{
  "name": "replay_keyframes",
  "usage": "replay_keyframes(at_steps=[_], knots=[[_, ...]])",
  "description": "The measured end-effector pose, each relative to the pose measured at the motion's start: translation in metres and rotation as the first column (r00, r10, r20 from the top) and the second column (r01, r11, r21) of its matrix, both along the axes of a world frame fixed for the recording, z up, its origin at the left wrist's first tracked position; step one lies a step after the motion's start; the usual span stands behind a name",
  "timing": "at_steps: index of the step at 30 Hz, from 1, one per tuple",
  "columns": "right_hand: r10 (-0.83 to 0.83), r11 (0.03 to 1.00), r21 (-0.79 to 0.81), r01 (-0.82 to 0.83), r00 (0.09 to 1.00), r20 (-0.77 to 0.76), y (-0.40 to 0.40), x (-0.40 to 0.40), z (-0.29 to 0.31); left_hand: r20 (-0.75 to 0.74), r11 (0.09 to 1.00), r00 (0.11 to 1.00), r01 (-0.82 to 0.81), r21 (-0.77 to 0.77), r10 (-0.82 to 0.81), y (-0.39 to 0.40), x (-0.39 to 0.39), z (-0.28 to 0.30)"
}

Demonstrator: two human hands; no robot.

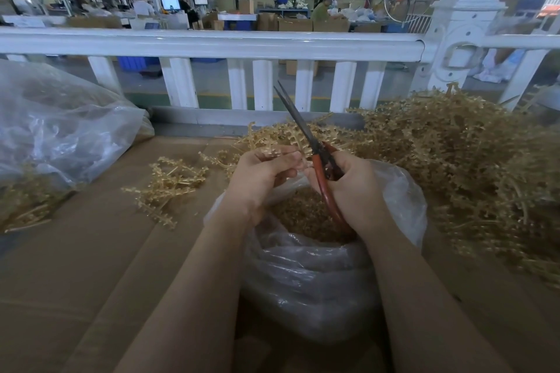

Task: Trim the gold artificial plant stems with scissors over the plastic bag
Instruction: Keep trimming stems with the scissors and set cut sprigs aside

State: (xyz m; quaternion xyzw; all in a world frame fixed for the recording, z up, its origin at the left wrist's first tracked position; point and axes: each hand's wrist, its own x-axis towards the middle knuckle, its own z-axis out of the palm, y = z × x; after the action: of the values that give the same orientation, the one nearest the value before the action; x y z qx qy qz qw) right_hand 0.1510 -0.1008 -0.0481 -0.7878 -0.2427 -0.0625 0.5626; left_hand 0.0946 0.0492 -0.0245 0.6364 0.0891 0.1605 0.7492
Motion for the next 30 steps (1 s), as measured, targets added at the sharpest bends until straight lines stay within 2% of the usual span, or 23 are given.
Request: replay_keyframes(at_steps=[4,9,13,18,23,30], knots=[[-0.069,0.996,-0.058,0.071,0.997,0.033,-0.001,-0.003,0.002,0.092,0.996,0.992,-0.086,-0.038,0.090,0.002,0.000,0.001],[-0.089,0.975,-0.185,0.125,0.977,0.195,-0.005,-0.004,0.001,0.217,0.990,0.967,-0.122,-0.067,0.134,0.004,-0.002,0.003],[-0.087,0.945,-0.273,0.181,0.943,0.323,-0.005,-0.005,0.000,0.259,0.987,0.953,-0.143,-0.072,0.157,0.005,-0.003,0.002],[-0.108,0.930,-0.287,0.231,0.916,0.387,-0.005,-0.005,0.001,0.288,0.995,0.953,-0.077,-0.062,0.091,0.007,-0.003,0.001],[-0.117,0.915,-0.321,0.244,0.923,0.367,-0.006,-0.002,-0.001,0.297,0.998,0.954,-0.034,-0.050,0.047,0.008,-0.001,-0.002],[-0.131,0.920,-0.274,0.280,0.879,0.459,-0.006,-0.004,-0.002,0.278,0.997,0.960,0.053,-0.051,-0.037,0.010,-0.002,-0.003]])
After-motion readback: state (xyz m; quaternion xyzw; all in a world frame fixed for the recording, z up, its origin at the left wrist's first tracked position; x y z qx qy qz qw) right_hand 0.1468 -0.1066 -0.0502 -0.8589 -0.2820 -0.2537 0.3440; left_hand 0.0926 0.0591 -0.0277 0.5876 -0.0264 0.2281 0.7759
